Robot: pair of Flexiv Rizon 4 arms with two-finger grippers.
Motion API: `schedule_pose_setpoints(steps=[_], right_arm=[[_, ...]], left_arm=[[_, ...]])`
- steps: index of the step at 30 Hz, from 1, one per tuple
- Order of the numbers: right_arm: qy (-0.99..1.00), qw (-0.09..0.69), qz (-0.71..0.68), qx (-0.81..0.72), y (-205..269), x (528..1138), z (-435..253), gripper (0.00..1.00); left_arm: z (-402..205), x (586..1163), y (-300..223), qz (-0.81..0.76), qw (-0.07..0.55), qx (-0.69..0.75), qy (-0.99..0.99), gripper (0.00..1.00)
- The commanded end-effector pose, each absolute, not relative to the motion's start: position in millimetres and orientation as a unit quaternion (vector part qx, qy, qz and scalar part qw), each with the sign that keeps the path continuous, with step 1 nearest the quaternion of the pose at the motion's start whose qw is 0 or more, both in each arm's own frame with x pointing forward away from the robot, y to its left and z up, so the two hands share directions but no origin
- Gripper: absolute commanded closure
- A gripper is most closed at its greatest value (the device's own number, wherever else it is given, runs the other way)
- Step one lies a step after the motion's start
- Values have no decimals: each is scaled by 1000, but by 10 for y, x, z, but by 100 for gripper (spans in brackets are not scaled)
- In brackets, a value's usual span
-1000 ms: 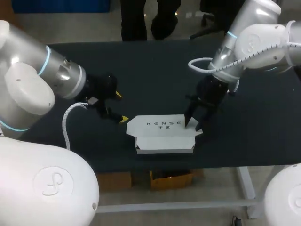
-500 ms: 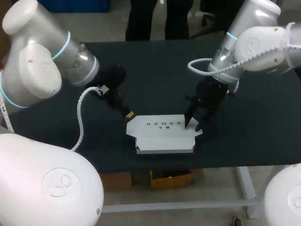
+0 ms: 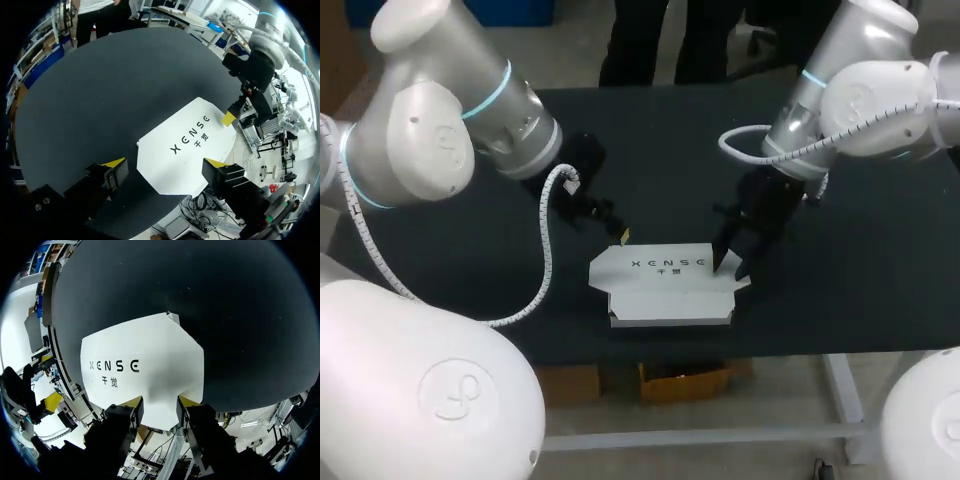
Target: Assemble the packaging by folding the flat box into shape, placing the metal phone stand inside, and closing the box properly
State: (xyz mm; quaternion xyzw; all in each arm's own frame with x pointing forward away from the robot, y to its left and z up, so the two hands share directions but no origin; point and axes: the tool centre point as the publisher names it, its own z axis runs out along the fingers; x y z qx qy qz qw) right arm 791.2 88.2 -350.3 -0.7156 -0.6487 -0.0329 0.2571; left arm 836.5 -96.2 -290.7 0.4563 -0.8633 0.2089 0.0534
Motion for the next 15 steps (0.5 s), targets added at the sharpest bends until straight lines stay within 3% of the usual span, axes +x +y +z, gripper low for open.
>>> schedule_pose_setpoints(steps=[1, 15], right_arm=[[-648, 253, -36, -717, 885, 7881, -3524, 60], [-656, 243, -44, -713, 868, 7906, -3485, 60]], left_arm=[[-2935, 8383, -1041, 76, 61, 609, -787, 0], [-2976, 8464, -1101, 52, 70, 632, -770, 0]])
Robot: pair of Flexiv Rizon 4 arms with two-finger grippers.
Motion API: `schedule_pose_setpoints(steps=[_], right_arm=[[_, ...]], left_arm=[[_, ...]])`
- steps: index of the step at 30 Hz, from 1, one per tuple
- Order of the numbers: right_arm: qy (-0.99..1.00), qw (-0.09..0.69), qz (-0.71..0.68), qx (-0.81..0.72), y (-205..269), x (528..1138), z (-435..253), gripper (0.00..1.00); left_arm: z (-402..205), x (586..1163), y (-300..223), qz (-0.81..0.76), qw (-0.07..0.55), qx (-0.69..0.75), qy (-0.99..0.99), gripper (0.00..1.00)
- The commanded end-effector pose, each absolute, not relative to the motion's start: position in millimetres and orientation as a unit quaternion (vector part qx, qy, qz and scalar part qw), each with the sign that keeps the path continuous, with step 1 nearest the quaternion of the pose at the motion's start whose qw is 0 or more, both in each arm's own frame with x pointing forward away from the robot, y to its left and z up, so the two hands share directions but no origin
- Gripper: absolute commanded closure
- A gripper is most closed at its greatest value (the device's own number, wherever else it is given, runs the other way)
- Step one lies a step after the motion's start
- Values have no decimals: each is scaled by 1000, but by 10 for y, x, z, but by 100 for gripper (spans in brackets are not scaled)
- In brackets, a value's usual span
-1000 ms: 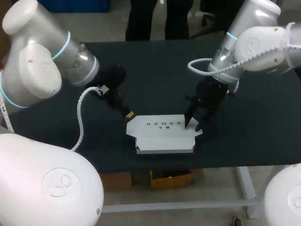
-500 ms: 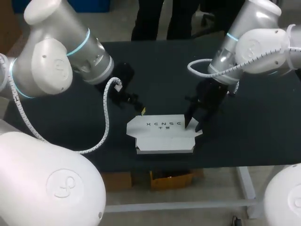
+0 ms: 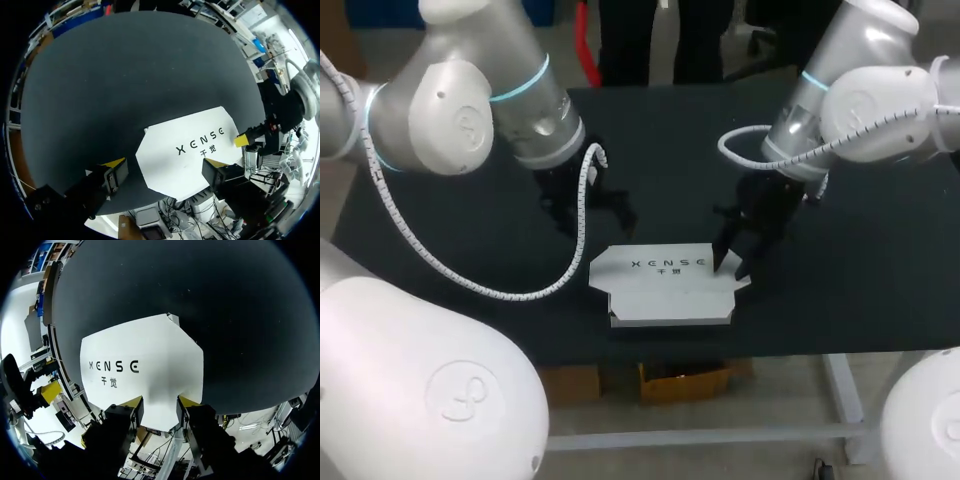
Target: Assemble the packaging by folding the flat box into shape, placing the metal phone stand inside, and closing the box properly
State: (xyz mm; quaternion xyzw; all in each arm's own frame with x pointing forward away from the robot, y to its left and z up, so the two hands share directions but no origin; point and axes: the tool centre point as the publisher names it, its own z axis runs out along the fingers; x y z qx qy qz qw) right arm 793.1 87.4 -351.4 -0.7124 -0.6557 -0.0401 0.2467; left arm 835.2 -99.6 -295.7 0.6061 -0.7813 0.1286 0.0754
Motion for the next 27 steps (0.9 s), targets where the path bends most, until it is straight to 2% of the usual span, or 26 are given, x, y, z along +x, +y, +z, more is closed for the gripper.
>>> schedule_pose_setpoints(steps=[1, 5, 13, 14, 15, 16, 18, 20, 27], right_arm=[[-656, 243, -45, -714, 868, 7909, -3481, 60], [-656, 241, -47, -713, 871, 7913, -3477, 60], [-656, 243, -45, -713, 866, 7908, -3496, 61], [-656, 243, -45, -713, 867, 7909, -3501, 61], [-657, 243, -45, -713, 867, 7910, -3503, 62], [-657, 243, -45, -713, 867, 7910, -3505, 62], [-657, 243, -44, -712, 869, 7911, -3509, 62], [-657, 243, -44, -712, 870, 7912, -3515, 62], [-656, 244, -43, -713, 872, 7910, -3524, 62]], left_arm=[[-3025, 8485, -1136, 51, 70, 636, -766, 0], [-3222, 8585, -1233, 23, 95, 692, -716, 0], [-3350, 8536, -1247, 24, 107, 739, -665, 0], [-3350, 8533, -1235, 25, 110, 743, -659, 11], [-3349, 8532, -1224, 25, 110, 744, -658, 31], [-3348, 8531, -1213, 22, 111, 745, -657, 36], [-3347, 8527, -1186, 22, 114, 747, -655, 40], [-3333, 8522, -1153, 22, 119, 750, -650, 60], [-3245, 8382, -1067, 27, 129, 744, -655, 58]])
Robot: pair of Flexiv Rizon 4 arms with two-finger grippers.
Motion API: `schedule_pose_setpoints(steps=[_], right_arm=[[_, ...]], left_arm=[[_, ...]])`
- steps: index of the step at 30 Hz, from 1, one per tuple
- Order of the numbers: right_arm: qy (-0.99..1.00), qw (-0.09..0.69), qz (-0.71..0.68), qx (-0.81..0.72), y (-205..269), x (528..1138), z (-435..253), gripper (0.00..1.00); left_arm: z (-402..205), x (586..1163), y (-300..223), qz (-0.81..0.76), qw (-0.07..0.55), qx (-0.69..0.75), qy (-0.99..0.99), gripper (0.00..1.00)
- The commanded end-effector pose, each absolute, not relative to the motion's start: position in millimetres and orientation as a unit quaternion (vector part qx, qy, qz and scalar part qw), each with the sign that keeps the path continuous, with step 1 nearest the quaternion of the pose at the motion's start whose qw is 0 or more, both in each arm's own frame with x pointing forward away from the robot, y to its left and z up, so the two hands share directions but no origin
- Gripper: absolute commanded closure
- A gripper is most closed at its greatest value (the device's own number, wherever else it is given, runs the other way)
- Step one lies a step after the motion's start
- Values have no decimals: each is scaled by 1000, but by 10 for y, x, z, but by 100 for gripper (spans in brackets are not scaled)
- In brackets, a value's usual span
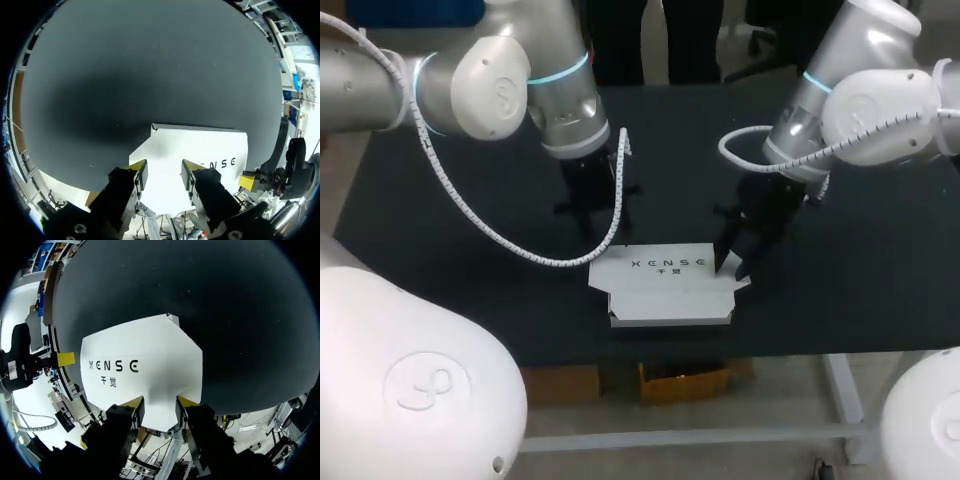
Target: Assemble the packaging by folding the flat box into shape, placing the metal phone stand inside, and closing the box properly
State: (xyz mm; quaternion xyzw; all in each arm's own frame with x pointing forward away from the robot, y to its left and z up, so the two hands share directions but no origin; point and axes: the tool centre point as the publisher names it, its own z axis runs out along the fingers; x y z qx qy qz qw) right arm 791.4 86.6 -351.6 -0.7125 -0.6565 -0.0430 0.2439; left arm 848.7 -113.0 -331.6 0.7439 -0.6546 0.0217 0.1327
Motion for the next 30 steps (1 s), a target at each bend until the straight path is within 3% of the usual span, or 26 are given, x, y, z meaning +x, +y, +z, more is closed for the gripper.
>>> schedule_pose_setpoints(steps=[1, 30], right_arm=[[-656, 243, -42, -713, 872, 7908, -3528, 62], [-659, 205, -76, -720, 855, 7899, -3589, 61]], left_arm=[[-3245, 8346, -1065, 24, 127, 743, -657, 60], [-3481, 8020, -1085, 30, 124, 734, -667, 59]])
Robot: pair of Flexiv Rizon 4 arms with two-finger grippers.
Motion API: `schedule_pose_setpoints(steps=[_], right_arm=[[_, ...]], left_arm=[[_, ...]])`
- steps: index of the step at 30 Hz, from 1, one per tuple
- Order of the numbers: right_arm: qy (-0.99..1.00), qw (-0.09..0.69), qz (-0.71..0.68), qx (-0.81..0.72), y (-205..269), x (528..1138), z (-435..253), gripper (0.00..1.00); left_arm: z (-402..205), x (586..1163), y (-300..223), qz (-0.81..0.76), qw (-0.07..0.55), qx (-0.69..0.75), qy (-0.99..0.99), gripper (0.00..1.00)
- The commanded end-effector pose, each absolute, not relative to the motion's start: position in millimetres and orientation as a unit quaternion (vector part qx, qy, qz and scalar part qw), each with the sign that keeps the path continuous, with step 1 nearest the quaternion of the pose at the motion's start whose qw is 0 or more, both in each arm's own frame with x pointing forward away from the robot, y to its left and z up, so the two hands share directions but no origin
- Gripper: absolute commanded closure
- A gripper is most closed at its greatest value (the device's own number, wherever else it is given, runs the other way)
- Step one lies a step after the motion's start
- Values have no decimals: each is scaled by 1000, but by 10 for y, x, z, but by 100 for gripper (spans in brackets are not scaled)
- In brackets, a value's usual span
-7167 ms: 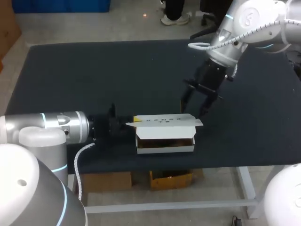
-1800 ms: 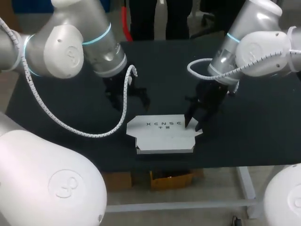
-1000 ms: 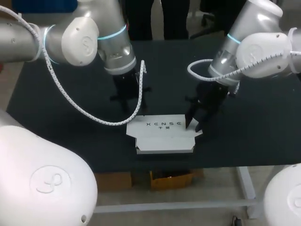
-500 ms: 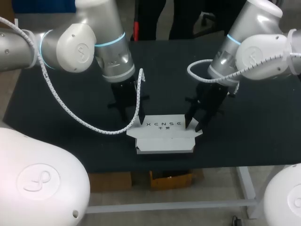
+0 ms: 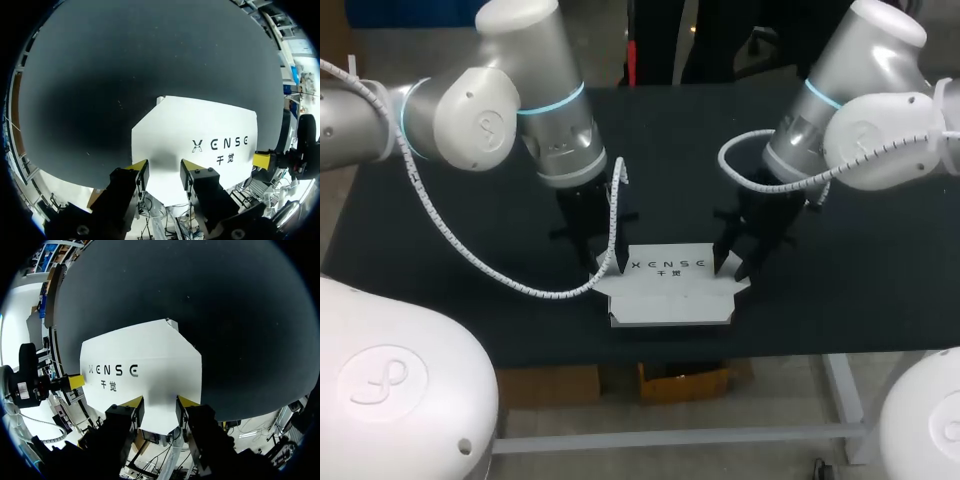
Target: Assemble the packaging by folding the flat box into shape, placing the metal phone stand inside, and closing the box properly
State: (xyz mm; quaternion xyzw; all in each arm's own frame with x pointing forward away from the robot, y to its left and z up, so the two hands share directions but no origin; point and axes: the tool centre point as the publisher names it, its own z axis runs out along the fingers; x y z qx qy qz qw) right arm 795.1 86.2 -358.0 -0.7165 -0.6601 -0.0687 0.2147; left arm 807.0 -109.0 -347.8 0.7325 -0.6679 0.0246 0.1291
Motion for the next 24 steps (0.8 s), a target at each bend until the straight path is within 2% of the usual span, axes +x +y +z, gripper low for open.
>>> schedule_pose_setpoints(steps=[1, 24], right_arm=[[-658, 203, -79, -721, 855, 7895, -3591, 62], [-651, 188, -98, -729, 834, 7886, -3640, 58]], left_arm=[[-3484, 8018, -1085, 32, 123, 733, -668, 59], [-3585, 7957, -1100, 57, 120, 737, -663, 63]])
